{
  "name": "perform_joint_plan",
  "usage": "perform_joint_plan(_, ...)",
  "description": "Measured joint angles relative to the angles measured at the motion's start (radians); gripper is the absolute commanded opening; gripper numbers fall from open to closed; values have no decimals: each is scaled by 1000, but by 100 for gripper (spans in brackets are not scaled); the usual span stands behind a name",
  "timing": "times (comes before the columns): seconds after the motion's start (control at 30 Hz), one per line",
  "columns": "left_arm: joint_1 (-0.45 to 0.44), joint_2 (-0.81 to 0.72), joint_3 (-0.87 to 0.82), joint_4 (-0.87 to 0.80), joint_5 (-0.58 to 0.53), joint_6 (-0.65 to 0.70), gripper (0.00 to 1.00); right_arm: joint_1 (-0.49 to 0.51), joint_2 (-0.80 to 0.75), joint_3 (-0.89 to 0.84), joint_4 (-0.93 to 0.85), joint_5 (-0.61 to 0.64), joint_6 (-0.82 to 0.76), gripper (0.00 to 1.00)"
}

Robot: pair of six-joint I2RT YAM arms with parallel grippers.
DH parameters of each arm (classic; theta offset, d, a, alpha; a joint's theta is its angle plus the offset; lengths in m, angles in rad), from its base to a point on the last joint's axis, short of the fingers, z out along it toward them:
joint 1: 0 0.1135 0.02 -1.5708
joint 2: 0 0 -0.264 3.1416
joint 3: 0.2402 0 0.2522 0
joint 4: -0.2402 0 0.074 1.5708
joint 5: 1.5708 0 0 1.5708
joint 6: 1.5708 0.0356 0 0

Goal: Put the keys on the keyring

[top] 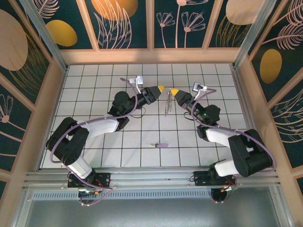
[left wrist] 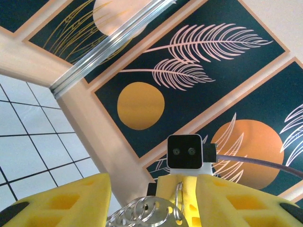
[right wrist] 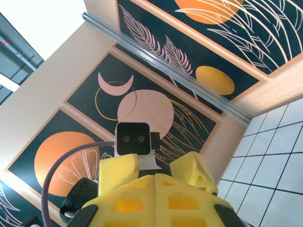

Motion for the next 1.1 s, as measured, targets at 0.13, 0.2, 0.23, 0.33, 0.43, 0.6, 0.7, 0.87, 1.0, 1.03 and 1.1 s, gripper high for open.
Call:
perform_joint_plan(0.13,0,5,1,23,8,-14,44,16,5,3,0,17,0,0)
perform_joint_plan(0.2,0,8,1,31,10,-20,43,19,8,5,0,20,0,0)
perform_joint_plan(0.23,0,10,1,35,11,-23,42,20,10,5,0,21,0,0)
perform_joint_plan(0.33,0,14,1,51,19,-36,42,22,14,6,0,23,0,0)
perform_joint_plan(0.43,0,26,0,77,26,-51,42,24,19,13,0,23,2,0)
perform_joint_plan(0.6,-10,47,0,95,29,-62,40,24,40,28,2,24,7,0)
perform_joint_plan(0.7,-18,55,0,98,32,-65,39,24,52,29,3,23,8,0)
perform_joint_plan(0.87,-21,56,0,100,34,-72,34,26,65,29,5,23,10,0)
perform_joint_plan(1.0,-21,58,0,107,35,-76,28,29,71,35,6,23,11,0)
perform_joint_plan(1.03,-21,58,0,108,37,-76,27,29,72,36,6,23,11,0)
perform_joint_plan(1.1,-22,58,0,111,37,-77,26,29,73,38,6,23,11,0)
